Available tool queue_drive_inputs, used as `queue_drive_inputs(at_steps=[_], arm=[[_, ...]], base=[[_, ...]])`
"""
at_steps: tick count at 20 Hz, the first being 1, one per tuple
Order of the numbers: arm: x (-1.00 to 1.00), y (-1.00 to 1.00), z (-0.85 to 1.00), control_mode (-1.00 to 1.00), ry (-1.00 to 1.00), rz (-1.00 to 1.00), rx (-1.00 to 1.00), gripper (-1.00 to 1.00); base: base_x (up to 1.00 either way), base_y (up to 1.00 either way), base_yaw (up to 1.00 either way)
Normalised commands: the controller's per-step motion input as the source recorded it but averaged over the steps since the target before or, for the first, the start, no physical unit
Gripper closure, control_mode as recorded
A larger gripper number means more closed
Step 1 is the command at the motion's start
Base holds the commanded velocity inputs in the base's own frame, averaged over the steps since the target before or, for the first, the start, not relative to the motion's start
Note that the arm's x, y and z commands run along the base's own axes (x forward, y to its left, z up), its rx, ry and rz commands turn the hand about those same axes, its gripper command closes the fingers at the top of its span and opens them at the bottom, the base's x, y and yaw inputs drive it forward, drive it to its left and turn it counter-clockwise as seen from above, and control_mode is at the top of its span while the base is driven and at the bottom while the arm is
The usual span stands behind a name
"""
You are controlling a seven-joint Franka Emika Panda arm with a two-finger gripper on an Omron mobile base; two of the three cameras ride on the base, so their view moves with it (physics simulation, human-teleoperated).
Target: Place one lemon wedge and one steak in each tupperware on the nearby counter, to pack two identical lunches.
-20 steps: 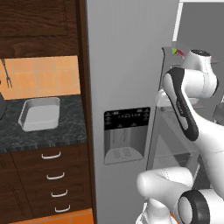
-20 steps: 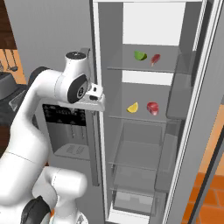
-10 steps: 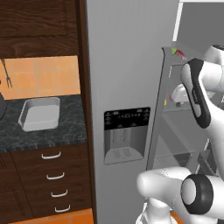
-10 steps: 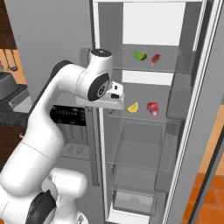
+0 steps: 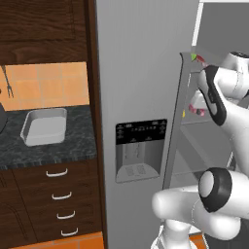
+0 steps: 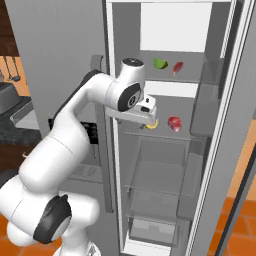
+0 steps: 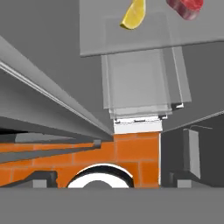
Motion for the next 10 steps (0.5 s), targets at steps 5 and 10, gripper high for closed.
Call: queue_drive_inputs(at_steps=[5,10], arm=[[0.13,-0.19,-0.14,-1.0,0.0,-0.08,0.25,-1.0],[0.51,-0.08,-0.17,-1.0,0.0,-0.06,0.22,-1.0]], base=[[0.0,0.0,0.0],[0.0,0.0,0.0]])
